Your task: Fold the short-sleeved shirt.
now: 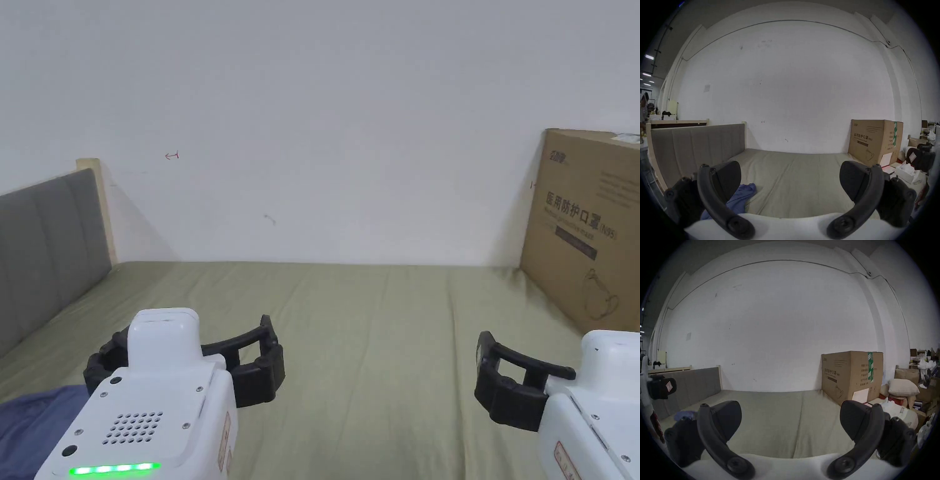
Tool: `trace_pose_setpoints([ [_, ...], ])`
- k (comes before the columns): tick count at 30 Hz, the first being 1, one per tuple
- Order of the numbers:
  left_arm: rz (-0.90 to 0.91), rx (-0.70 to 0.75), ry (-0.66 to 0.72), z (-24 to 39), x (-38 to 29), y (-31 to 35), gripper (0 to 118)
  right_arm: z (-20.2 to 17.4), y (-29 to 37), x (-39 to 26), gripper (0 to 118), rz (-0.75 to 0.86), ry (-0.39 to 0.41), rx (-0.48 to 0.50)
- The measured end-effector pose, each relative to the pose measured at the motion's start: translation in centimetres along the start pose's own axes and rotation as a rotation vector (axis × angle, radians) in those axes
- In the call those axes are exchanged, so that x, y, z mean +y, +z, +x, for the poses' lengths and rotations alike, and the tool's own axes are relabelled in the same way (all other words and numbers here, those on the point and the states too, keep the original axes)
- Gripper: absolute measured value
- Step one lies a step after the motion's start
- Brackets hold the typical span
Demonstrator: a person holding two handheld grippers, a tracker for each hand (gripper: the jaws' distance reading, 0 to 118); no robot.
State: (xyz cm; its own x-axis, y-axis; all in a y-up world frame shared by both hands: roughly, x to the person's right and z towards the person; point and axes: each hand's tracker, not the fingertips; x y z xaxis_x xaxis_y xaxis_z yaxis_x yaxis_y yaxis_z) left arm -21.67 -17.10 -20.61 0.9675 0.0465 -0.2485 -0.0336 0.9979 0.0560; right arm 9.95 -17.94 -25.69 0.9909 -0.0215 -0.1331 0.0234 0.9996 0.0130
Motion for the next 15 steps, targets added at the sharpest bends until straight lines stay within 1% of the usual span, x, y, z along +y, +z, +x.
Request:
trace_pose_setpoints([
  [5,-0.002,-0.002,-0.001,0.03,-0.05,0.0,118,-0.29,0.11,0.02,118,-0.004,0.035,0.011],
  [15,0.003,-0.008,-0.057,0.8,0.16,-0.08,118,-0.45,0.25,0.29,118,-0.002,0.042,0.015],
])
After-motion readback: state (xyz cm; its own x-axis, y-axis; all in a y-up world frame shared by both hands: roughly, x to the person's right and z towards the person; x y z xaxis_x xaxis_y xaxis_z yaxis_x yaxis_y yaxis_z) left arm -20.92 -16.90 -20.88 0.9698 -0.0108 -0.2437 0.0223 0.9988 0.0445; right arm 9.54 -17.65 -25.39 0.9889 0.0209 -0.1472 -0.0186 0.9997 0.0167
